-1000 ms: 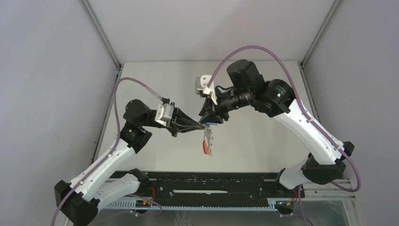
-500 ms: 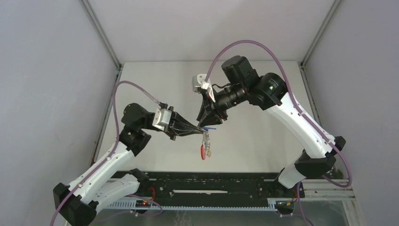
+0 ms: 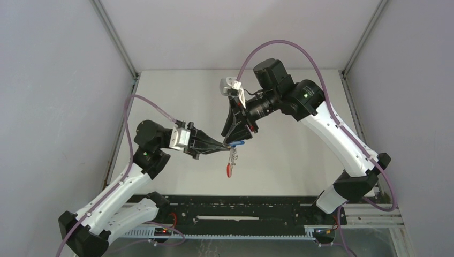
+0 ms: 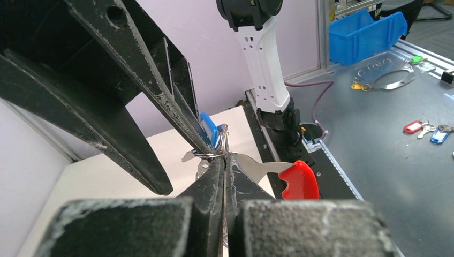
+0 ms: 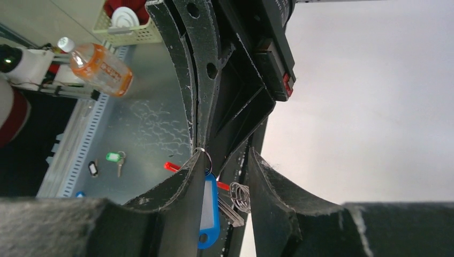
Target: Put the keys on the keyring
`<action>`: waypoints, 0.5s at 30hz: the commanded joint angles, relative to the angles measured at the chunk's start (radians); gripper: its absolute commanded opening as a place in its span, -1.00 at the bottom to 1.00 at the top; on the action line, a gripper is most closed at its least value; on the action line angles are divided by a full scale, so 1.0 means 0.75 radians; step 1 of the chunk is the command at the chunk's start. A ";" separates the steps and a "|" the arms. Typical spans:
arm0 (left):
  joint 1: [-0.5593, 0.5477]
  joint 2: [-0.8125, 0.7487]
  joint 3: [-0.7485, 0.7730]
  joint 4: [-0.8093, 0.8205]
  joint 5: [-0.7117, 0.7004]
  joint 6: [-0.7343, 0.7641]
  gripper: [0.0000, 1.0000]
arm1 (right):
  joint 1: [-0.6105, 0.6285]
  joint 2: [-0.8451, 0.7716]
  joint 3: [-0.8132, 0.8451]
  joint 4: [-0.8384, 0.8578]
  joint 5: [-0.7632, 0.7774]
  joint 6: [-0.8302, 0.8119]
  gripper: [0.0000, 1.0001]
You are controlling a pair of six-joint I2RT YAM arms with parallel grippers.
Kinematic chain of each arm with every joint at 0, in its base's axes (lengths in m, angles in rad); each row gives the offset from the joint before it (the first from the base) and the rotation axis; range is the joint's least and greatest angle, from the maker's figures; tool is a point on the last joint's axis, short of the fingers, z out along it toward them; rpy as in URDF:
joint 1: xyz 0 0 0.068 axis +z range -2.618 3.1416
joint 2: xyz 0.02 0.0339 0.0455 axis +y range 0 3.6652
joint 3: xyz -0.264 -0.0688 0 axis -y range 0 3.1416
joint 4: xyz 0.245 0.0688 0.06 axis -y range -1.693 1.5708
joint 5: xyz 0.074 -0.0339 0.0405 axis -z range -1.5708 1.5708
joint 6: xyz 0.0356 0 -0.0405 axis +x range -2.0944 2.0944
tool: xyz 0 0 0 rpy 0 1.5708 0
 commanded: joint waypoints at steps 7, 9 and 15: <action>-0.006 -0.026 0.036 0.063 -0.093 0.068 -1.00 | -0.031 -0.026 -0.120 0.293 -0.250 0.289 -0.13; -0.005 -0.032 0.037 0.064 -0.092 0.107 -1.00 | -0.039 -0.032 -0.151 0.352 -0.297 0.342 -0.13; -0.006 -0.037 0.041 0.065 -0.095 0.117 -1.00 | -0.041 -0.052 -0.220 0.460 -0.348 0.436 -0.13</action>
